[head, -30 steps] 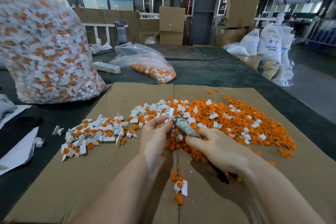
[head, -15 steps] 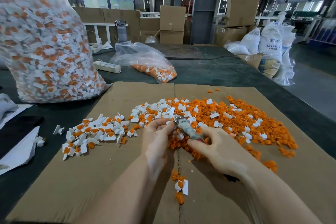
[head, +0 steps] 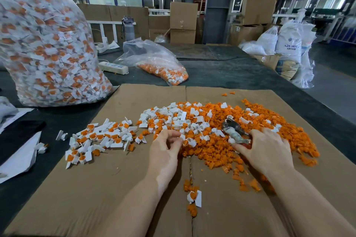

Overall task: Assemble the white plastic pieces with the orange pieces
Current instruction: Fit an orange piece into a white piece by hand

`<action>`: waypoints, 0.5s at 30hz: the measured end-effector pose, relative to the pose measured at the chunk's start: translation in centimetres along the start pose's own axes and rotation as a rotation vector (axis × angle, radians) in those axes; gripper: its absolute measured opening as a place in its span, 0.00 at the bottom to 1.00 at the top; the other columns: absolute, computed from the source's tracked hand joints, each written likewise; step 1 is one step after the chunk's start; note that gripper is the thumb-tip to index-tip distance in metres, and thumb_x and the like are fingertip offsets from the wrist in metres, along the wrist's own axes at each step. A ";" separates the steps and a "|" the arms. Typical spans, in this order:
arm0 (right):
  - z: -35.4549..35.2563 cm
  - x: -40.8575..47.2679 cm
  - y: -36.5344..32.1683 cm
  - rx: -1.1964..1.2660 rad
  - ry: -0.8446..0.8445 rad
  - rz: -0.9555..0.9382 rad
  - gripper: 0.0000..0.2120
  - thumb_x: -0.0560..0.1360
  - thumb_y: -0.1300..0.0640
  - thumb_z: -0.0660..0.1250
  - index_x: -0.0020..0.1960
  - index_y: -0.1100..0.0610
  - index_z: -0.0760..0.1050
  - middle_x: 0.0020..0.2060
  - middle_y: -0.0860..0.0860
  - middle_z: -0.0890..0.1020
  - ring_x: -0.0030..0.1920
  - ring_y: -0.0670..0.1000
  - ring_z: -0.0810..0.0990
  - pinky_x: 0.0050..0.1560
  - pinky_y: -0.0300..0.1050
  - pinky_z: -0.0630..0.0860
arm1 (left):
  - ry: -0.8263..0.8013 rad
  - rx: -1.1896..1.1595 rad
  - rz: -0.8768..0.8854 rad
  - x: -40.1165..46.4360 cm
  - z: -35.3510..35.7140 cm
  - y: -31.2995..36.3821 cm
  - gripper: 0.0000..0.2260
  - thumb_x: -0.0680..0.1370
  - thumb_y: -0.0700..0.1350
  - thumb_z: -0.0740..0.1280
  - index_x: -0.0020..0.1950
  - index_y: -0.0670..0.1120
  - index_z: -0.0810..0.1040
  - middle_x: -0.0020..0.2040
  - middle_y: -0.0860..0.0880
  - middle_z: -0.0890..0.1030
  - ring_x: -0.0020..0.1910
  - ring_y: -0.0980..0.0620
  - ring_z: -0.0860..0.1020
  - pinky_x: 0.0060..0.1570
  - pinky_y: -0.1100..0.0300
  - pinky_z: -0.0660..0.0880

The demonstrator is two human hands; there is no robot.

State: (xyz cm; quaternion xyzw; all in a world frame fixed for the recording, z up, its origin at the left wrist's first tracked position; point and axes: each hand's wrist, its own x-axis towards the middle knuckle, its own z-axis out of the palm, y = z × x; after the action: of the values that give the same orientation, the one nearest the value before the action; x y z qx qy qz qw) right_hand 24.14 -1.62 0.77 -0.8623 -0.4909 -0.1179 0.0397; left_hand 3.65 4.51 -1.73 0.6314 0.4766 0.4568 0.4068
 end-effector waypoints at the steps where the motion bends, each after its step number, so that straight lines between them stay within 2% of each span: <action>1: -0.2 -0.2 -0.4 -0.033 0.039 -0.007 0.28 0.72 0.31 0.55 0.61 0.50 0.72 0.58 0.51 0.74 0.60 0.52 0.71 0.59 0.48 0.68 | -0.004 0.008 0.003 0.1 0.0 -0.1 0.06 0.78 0.43 0.65 0.48 0.55 0.76 0.44 0.55 0.78 0.45 0.59 0.75 0.40 0.80 0.67; 2: -0.6 -0.3 -1.1 -0.004 0.102 -0.036 0.28 0.73 0.33 0.57 0.64 0.50 0.71 0.60 0.51 0.74 0.62 0.53 0.70 0.61 0.49 0.67 | -0.012 0.015 0.005 0.1 0.0 -0.2 0.05 0.78 0.43 0.65 0.48 0.54 0.77 0.44 0.57 0.78 0.46 0.61 0.76 0.41 0.80 0.68; 4: -1.1 -0.9 -3.3 0.241 0.204 -0.190 0.22 0.75 0.42 0.61 0.65 0.51 0.72 0.59 0.51 0.76 0.61 0.51 0.72 0.61 0.46 0.68 | -0.026 0.015 0.007 0.2 0.0 -0.2 0.06 0.78 0.43 0.66 0.51 0.52 0.80 0.46 0.60 0.79 0.48 0.63 0.76 0.43 0.80 0.69; 6: -1.4 -2.0 -6.0 0.522 0.196 -0.386 0.14 0.77 0.52 0.64 0.61 0.52 0.76 0.54 0.50 0.80 0.56 0.49 0.76 0.59 0.41 0.70 | -0.030 -0.005 0.021 0.2 -0.1 -0.2 0.07 0.77 0.42 0.66 0.51 0.51 0.82 0.46 0.59 0.80 0.48 0.62 0.77 0.44 0.78 0.69; 8: -0.9 -3.2 -8.2 0.610 0.155 -0.486 0.11 0.77 0.57 0.64 0.58 0.53 0.79 0.51 0.49 0.81 0.54 0.48 0.76 0.57 0.40 0.72 | -0.043 -0.015 0.036 0.1 -0.4 -0.1 0.08 0.77 0.40 0.66 0.50 0.50 0.83 0.46 0.56 0.82 0.48 0.62 0.78 0.45 0.77 0.70; 11: 0.1 -3.9 -9.2 0.724 0.206 -0.446 0.06 0.75 0.61 0.67 0.50 0.57 0.81 0.44 0.51 0.82 0.47 0.50 0.79 0.49 0.44 0.76 | -0.113 -0.153 -0.037 -0.2 -0.8 0.0 0.11 0.75 0.35 0.67 0.51 0.49 0.83 0.47 0.51 0.83 0.49 0.56 0.80 0.51 0.66 0.75; 12: 0.4 -4.0 -9.2 0.753 0.246 -0.433 0.04 0.74 0.63 0.69 0.47 0.59 0.81 0.41 0.51 0.82 0.44 0.50 0.80 0.46 0.44 0.78 | -0.143 -0.185 -0.049 -0.3 -0.8 0.0 0.13 0.74 0.33 0.68 0.51 0.49 0.82 0.47 0.49 0.83 0.48 0.55 0.80 0.50 0.64 0.76; 15: 0.7 -4.2 -9.1 0.805 0.340 -0.440 0.03 0.70 0.66 0.72 0.44 0.61 0.82 0.37 0.52 0.83 0.40 0.49 0.81 0.42 0.41 0.79 | -0.178 -0.075 0.039 -0.5 -0.6 0.1 0.16 0.71 0.32 0.71 0.52 0.51 0.79 0.43 0.50 0.81 0.39 0.61 0.78 0.41 0.70 0.75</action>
State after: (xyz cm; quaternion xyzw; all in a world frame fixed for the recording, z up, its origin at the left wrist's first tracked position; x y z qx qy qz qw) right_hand 14.42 -0.30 -1.35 -0.6229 -0.6545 -0.0634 0.4238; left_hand 3.04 4.02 -1.55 0.6630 0.4088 0.4241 0.4619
